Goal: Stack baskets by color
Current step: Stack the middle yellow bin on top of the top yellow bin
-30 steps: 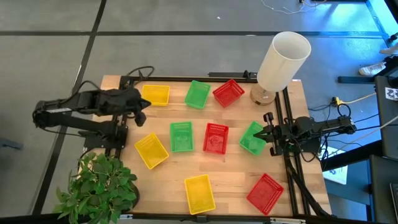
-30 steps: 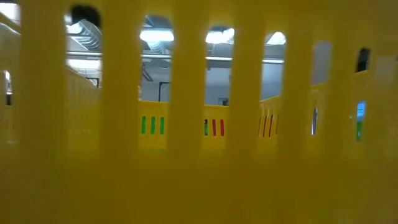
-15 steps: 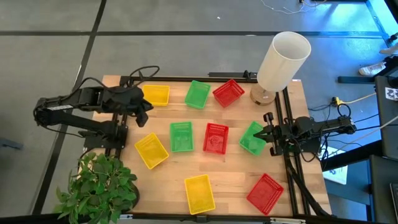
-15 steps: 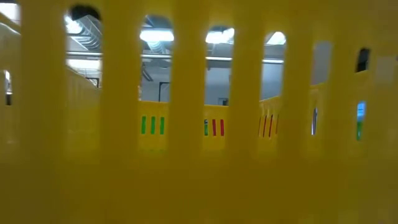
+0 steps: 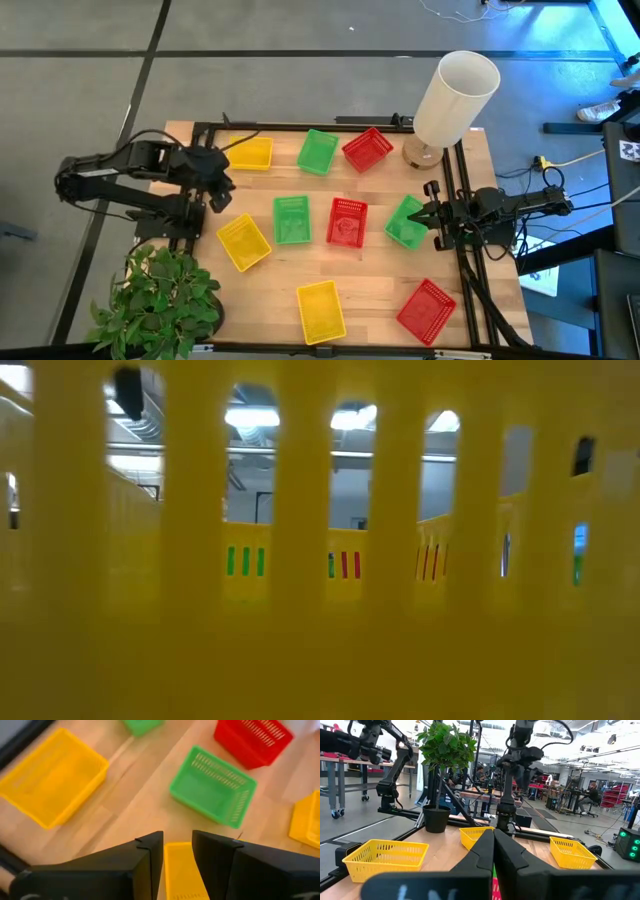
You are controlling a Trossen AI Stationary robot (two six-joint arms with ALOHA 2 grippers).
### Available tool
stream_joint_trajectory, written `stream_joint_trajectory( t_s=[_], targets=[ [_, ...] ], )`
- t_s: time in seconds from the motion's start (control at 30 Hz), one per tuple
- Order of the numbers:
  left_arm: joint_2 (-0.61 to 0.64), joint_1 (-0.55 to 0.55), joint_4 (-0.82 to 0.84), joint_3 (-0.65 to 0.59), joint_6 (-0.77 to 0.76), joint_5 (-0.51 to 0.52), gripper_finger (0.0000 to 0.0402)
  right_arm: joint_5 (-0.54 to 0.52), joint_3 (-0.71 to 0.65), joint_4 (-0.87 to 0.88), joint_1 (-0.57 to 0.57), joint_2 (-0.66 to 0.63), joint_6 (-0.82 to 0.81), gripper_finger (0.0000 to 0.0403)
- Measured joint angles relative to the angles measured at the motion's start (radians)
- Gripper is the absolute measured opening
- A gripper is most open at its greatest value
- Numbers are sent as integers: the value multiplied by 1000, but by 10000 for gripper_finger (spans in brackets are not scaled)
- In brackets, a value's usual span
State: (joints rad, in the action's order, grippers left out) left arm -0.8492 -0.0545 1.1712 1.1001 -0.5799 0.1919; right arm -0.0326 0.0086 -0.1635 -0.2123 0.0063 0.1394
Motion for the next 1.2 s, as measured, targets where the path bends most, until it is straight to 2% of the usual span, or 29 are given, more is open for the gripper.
stream_joint_trajectory(
  t_s=[0.23,0.4,0.73,1.2],
  targets=[
    [-102,17,-8,-78,-134,-81,94,0,0,0,0,0,0,6],
    [-191,17,-14,-133,-329,-113,94,0,0,0,0,0,0,6],
    [-337,17,-33,-199,-330,-109,94,0,0,5,0,0,0,6],
    [-481,17,-73,-214,-308,-112,94,0,0,24,0,0,0,6]
  ],
)
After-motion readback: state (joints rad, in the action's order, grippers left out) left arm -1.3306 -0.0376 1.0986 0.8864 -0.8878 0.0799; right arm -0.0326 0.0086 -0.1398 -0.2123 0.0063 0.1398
